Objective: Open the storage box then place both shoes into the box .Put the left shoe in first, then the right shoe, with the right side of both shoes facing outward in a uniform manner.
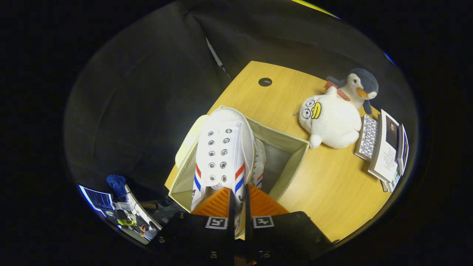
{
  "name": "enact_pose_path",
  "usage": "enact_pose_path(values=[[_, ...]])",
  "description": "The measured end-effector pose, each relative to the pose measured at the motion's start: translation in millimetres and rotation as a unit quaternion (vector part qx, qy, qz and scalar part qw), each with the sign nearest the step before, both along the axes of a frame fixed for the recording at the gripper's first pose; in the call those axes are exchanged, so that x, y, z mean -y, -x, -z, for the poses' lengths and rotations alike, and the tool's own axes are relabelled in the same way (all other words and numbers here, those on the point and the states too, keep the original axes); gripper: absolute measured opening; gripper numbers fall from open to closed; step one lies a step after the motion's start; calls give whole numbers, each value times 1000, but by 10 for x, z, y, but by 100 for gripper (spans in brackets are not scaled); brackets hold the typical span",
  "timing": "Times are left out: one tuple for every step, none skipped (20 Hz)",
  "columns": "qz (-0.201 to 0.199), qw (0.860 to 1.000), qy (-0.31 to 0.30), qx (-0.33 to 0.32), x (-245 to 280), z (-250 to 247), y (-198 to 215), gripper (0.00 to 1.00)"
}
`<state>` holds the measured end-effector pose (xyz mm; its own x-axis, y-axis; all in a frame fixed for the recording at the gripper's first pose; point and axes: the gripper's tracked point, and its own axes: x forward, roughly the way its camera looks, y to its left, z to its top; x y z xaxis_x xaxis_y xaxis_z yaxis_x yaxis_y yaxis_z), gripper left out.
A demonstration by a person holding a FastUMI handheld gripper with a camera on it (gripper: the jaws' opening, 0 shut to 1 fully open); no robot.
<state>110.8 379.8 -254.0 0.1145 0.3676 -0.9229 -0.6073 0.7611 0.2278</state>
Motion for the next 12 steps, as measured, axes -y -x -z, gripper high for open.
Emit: enact_pose_path(values=[[-7,1000,-19,-5,-71,-82,46,20],[-14,1000,-18,5,-72,-149,63,36],[-22,999,-23,19,-55,-275,14,37],[-28,999,-28,31,-38,-320,0,57],[-30,998,-30,47,2,-414,-32,76],[-30,997,-33,62,56,-493,-64,95],[-28,996,-36,76,114,-566,-84,96],[-24,995,-41,88,186,-649,-108,96],[-17,994,-47,101,283,-742,-138,96],[-10,992,-54,116,374,-840,-143,96],[4,989,-60,133,496,-937,-168,96],[21,986,-69,152,641,-1041,-189,96]])
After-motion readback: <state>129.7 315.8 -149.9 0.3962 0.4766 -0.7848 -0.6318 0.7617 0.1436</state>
